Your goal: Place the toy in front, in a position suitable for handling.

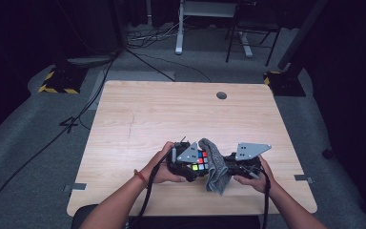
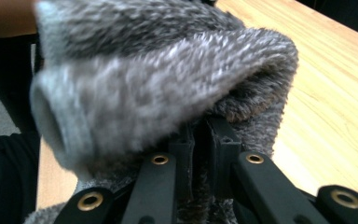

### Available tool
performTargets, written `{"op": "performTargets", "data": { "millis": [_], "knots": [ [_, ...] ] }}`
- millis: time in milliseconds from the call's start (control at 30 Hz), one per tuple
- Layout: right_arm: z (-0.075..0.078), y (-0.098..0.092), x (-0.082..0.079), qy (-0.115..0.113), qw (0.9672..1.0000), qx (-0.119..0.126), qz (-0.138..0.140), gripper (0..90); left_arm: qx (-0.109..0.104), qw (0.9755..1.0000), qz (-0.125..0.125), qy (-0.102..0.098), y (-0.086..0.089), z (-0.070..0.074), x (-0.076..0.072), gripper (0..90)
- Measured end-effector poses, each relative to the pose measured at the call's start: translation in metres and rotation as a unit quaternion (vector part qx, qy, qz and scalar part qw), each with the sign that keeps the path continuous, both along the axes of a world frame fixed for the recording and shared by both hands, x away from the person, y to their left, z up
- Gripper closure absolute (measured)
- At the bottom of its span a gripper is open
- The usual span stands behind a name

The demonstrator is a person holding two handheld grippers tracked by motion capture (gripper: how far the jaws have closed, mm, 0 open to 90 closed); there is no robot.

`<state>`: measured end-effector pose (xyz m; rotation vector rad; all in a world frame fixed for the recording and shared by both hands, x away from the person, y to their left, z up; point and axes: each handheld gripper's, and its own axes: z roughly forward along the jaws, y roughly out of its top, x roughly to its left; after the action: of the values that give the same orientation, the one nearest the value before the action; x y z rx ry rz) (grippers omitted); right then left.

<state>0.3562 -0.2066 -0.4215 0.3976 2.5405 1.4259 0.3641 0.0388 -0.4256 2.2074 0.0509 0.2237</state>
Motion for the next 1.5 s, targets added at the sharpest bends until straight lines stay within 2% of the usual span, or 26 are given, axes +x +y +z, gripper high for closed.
{"op": "performTargets", "data": {
  "millis": [133,200,267,300,367,500,567,667,733,833,867,967,1067,1167,1267,1333,1400,1467,1500],
  "knots": [
    [-0.012,0.001,0.008,0.02,0.9994,-0.027,-0.011,82.4,-0.021,0.9997,-0.013,-0.004,0.001,0.008,-0.005,33.7],
    [-0.013,-0.001,0.009,0.017,0.9995,-0.023,-0.01,82.4,0.007,0.9996,-0.001,-0.027,-0.002,0.007,-0.007,33.6],
    [-0.007,-0.002,0.005,0.009,0.9999,-0.008,-0.006,82.4,0.029,0.999,0.002,-0.034,-0.006,0.001,-0.007,33.6],
    [-0.003,-0.002,0.002,-0.001,1.0,-0.002,-0.001,82.5,0.033,0.999,0.001,-0.031,-0.007,-0.001,-0.007,33.6],
    [-0.002,-0.001,-0.001,-0.012,0.9998,-0.013,-0.003,82.5,0.036,0.9989,0.001,-0.031,-0.008,-0.003,-0.006,33.6],
    [0.002,-0.004,-0.002,-0.012,0.9999,0.01,0.002,82.6,0.048,0.9983,0.006,-0.033,-0.009,-0.004,-0.005,33.4],
    [0.004,-0.003,-0.004,-0.016,0.9997,0.019,0.006,82.6,0.046,0.9986,0.007,-0.025,-0.009,-0.006,-0.003,33.4],
    [0.004,-0.002,-0.005,-0.016,0.9995,0.025,0.012,82.6,0.053,0.9982,0.005,-0.028,-0.011,-0.008,-0.004,33.4],
    [0.005,-0.002,-0.006,-0.011,0.9989,0.039,0.021,82.6,0.053,0.9983,0.002,-0.027,-0.012,-0.009,-0.004,33.4],
    [0.002,0.003,-0.004,-0.005,0.9984,0.047,0.031,82.7,0.063,0.9977,0.004,-0.025,-0.016,-0.012,-0.004,33.2],
    [0.001,0.006,-0.004,-0.002,0.9985,0.044,0.033,82.6,0.071,0.9971,0.004,-0.028,-0.017,-0.013,-0.004,33.1],
    [0.0,0.012,-0.004,-0.002,0.9985,0.039,0.039,82.6,0.075,0.9967,0.003,-0.031,-0.017,-0.015,-0.004,33.2],
    [0.001,0.011,-0.003,-0.013,0.9993,0.022,0.028,82.6,0.068,0.9973,0.007,-0.028,-0.015,-0.014,-0.003,33.4],
    [-0.003,0.004,0.0,-0.01,0.9999,0.001,0.012,82.7,0.051,0.9983,0.007,-0.026,-0.01,-0.01,-0.003,33.4],
    [-0.012,-0.006,0.008,0.012,0.9998,-0.016,-0.005,82.7,0.034,0.9991,0.008,-0.024,-0.006,-0.006,-0.003,33.6],
    [-0.018,-0.011,0.014,0.029,0.9992,-0.024,-0.016,82.7,0.01,0.9998,0.006,-0.017,-0.003,-0.002,-0.003,33.6],
    [-0.022,-0.012,0.016,0.031,0.9987,-0.036,-0.018,82.7,-0.001,0.9999,0.001,-0.011,-0.002,0.001,-0.002,33.6],
    [-0.021,-0.013,0.017,0.039,0.999,-0.018,-0.015,82.7,0.007,0.9998,0.003,-0.021,-0.003,0.001,-0.003,33.6],
    [-0.019,-0.014,0.017,0.036,0.9991,-0.015,-0.016,82.7,0.008,0.9998,0.001,-0.017,-0.003,-0.001,-0.003,33.6]
  ]
}}
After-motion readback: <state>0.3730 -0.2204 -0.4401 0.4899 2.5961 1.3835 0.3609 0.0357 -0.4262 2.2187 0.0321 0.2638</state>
